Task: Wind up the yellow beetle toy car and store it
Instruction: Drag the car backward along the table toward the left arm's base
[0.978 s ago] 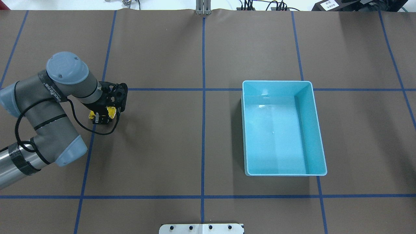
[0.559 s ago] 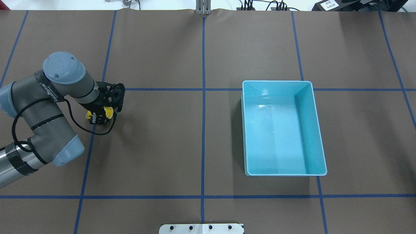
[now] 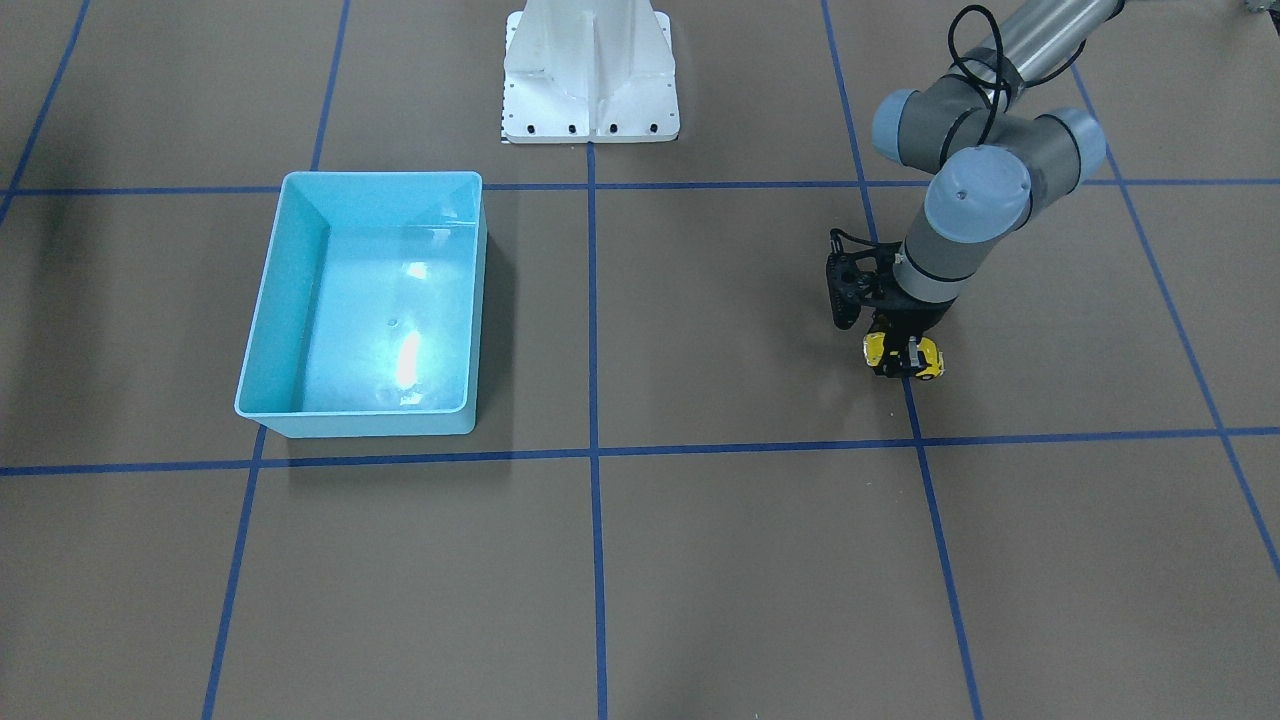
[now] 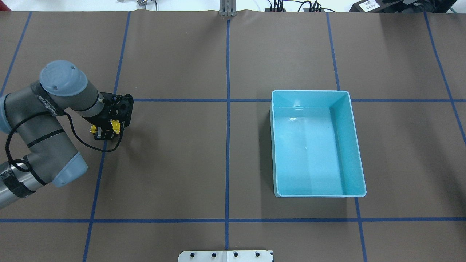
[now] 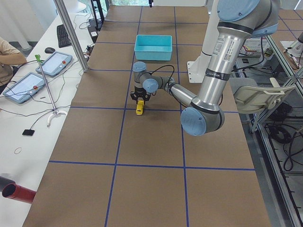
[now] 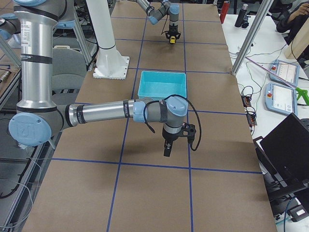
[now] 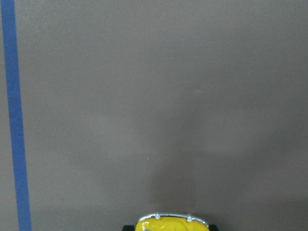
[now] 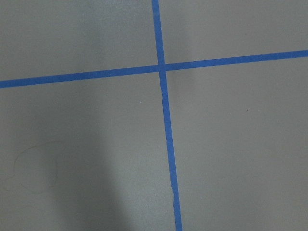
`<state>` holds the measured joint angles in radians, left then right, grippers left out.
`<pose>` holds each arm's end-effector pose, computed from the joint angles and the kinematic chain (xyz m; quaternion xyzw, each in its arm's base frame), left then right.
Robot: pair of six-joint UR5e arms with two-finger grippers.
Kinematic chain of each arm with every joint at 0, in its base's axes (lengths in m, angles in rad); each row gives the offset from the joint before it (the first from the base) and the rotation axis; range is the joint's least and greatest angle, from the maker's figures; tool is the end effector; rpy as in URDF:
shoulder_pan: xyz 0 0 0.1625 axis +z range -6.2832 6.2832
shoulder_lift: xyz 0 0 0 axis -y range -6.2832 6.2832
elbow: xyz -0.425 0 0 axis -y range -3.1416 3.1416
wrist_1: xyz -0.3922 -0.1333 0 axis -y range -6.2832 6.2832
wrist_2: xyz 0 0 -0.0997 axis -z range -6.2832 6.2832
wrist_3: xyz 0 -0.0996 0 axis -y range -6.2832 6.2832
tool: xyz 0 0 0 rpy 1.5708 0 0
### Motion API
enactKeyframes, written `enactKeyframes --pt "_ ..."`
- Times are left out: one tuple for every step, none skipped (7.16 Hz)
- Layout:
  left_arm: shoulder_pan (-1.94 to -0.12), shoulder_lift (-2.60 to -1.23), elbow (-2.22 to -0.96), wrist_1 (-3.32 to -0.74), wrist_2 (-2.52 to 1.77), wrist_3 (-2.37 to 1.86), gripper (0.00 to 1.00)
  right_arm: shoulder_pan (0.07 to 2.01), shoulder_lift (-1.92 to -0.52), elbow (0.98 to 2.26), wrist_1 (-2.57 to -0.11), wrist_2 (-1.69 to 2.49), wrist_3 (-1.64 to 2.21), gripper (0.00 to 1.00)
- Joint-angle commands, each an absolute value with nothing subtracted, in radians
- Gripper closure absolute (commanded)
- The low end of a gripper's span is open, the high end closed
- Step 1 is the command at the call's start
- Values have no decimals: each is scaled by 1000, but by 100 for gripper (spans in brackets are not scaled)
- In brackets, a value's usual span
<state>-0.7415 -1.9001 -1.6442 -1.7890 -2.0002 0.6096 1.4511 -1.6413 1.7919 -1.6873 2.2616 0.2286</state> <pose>0.4041 -0.4946 0.4266 0.2744 0.2344 0.6620 0.6569 0.0144 -0.4651 0.6009 -0.0429 -0.3362 0.0454 0.9397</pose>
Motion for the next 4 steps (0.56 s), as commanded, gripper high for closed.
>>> enactKeyframes --pt "-749 -1869 -1641 -1827 -2002 614 100 1447 -1641 1792 -1686 2263 229 0" --pt "-758 -1865 -1641 -1838 -2003 630 100 1448 -1641 1793 -1684 2263 229 0" --pt "-768 -1853 -1641 -1839 -2046 637 100 1448 -1641 1793 -1684 2263 229 0" --pt "-776 -1842 -1641 -1841 -2051 652 100 1448 -1641 1792 -1684 2263 229 0"
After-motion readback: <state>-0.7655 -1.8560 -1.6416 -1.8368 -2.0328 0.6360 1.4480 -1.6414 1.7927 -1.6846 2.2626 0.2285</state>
